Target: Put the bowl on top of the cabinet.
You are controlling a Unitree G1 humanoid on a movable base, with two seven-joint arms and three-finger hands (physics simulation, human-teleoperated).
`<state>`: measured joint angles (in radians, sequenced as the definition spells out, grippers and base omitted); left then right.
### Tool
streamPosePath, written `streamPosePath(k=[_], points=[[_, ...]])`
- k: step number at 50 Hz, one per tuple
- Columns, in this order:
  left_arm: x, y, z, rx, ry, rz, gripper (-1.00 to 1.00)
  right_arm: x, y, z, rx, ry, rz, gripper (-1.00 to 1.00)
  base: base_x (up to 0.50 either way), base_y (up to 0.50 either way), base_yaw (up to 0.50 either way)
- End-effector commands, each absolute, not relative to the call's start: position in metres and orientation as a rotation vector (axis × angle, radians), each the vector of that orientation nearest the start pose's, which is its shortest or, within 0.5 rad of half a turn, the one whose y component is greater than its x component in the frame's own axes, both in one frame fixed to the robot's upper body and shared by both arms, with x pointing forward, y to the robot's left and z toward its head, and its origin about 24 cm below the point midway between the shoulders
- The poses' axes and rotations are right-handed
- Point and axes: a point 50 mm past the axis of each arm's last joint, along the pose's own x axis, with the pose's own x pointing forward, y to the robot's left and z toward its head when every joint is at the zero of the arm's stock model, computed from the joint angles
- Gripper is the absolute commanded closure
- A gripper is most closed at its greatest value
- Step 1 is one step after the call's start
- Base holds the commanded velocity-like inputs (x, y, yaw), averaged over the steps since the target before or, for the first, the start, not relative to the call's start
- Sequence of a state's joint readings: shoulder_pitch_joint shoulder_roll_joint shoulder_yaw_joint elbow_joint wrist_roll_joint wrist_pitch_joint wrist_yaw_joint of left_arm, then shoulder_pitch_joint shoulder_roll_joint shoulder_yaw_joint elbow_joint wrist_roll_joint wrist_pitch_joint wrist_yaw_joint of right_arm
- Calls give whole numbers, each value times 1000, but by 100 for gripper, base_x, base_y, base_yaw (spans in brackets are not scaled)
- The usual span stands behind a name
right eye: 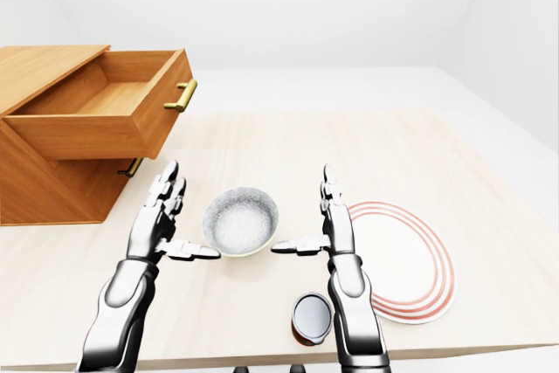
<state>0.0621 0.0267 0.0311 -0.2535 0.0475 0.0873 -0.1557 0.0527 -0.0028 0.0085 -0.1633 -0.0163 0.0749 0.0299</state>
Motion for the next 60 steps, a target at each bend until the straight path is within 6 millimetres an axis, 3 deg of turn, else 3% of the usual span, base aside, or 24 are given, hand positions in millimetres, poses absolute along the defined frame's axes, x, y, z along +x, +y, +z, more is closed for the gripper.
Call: streamPosePath(k=[1,10,17,20,29,34,50,51,60], points=[[239,159,80,73,-110,-98,-100,241,-150,59,-25,-35,21,-100,50,0,0],[245,160,75,89,-88,-55,-100,246,-151,55,-37,-17,-11,-100,49,0,0],[243,159,74,130,-82,-58,-100,245,-153,54,-33,-13,-24,-100,0,0,0],[246,162,64,182,-41,-51,-100,246,-153,54,-36,-13,-26,-100,0,0,0],[239,162,74,378,-184,7,-100,247,-155,51,-39,-10,-33,-100,0,0,0],[238,164,67,435,-156,34,-100,248,-154,49,-40,-4,-34,-100,0,0,0],[236,173,73,587,-181,118,-100,252,-158,45,-35,14,-48,-100,0,0,0],[236,174,73,669,-190,147,-100,253,-157,43,-38,19,-47,-100,0,0,0],[229,169,71,802,-211,197,-100,254,-156,41,-30,28,-39,-100,0,0,0]])
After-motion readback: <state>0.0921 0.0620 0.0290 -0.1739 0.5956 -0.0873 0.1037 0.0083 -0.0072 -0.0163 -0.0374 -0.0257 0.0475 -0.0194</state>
